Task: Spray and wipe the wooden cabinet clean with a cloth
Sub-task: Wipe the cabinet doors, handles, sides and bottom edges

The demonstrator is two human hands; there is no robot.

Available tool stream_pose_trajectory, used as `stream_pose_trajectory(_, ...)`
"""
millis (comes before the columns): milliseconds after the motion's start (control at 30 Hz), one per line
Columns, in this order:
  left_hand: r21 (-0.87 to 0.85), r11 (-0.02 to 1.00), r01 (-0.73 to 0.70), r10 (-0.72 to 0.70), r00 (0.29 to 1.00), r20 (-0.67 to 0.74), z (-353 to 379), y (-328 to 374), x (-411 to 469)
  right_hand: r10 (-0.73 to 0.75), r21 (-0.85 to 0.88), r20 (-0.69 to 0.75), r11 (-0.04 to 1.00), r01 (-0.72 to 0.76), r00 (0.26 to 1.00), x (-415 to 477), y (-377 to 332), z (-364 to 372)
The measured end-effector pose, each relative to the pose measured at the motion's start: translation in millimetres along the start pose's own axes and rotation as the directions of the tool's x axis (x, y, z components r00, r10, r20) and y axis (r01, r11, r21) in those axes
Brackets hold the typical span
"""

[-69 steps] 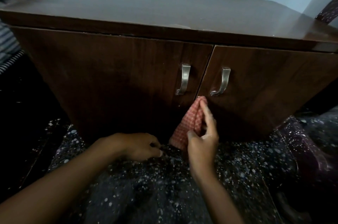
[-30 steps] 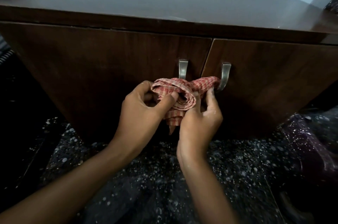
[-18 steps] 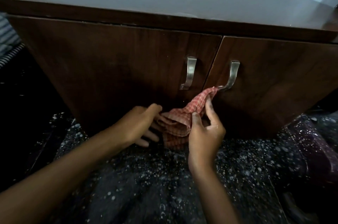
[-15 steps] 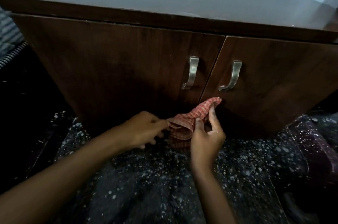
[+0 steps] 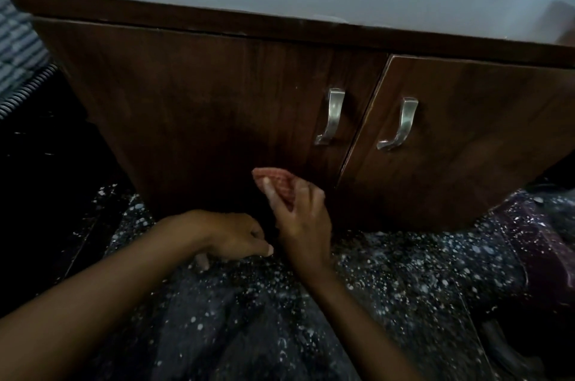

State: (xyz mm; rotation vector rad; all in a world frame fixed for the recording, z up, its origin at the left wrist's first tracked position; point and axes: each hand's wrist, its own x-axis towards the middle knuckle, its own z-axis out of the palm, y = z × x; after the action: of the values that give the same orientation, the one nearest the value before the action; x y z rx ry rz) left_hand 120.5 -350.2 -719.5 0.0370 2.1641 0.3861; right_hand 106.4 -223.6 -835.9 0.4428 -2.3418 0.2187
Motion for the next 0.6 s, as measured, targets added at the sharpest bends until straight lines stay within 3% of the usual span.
stream_pose_trajectory(67, 0.02, 1.0, 0.013, -0.014, 0.998, 0.058, 1, 0, -2, -0.088, -0.043, 0.04, 0.995, 0.09, 0.995, -6, 4, 2)
stream_pose_trajectory(133, 0.028, 1.0, 0.007, -0.009, 0.996, 0.087, 2, 2, -2, -0.078, -0.07, 0.054, 0.994, 0.081, 0.996, -12, 21, -2)
stream_pose_trajectory(200, 0.033, 0.999, -0.016, 0.013, 0.996, 0.093, 2, 3, 0, 0.023, -0.137, 0.031, 0.99, -0.019, 0.999, -21, 45, -12)
stream_pose_trajectory(267, 0.032, 0.999, -0.034, 0.031, 0.995, 0.096, 2, 4, 0, 0.274, -0.035, 0.047, 0.961, -0.273, 0.96, -23, 73, -20)
stream_pose_trajectory(333, 0.03, 0.999, -0.042, 0.038, 0.992, 0.116, 1, 3, -1, 0.605, -0.012, -0.009, 0.796, -0.605, 0.796, -27, 97, -29)
stream_pose_trajectory(367, 0.035, 0.998, -0.043, 0.038, 0.991, 0.128, 1, 2, -1, 0.686, 0.01, -0.084, 0.726, -0.688, 0.723, -30, 110, -32)
stream_pose_trajectory(467, 0.055, 0.998, -0.034, 0.026, 0.99, 0.14, 1, -1, -3, 0.807, 0.129, -0.219, 0.58, -0.804, 0.548, -43, 149, -35)
stream_pose_trajectory(533, 0.063, 0.998, -0.026, 0.016, 0.988, 0.151, 1, -3, -4, 0.879, 0.247, -0.21, 0.471, -0.847, 0.427, -60, 182, -27)
stream_pose_trajectory(600, 0.073, 0.997, -0.028, 0.016, 0.986, 0.166, 0, -6, -5, 0.954, 0.312, -0.148, 0.297, -0.902, 0.262, -63, 201, -24)
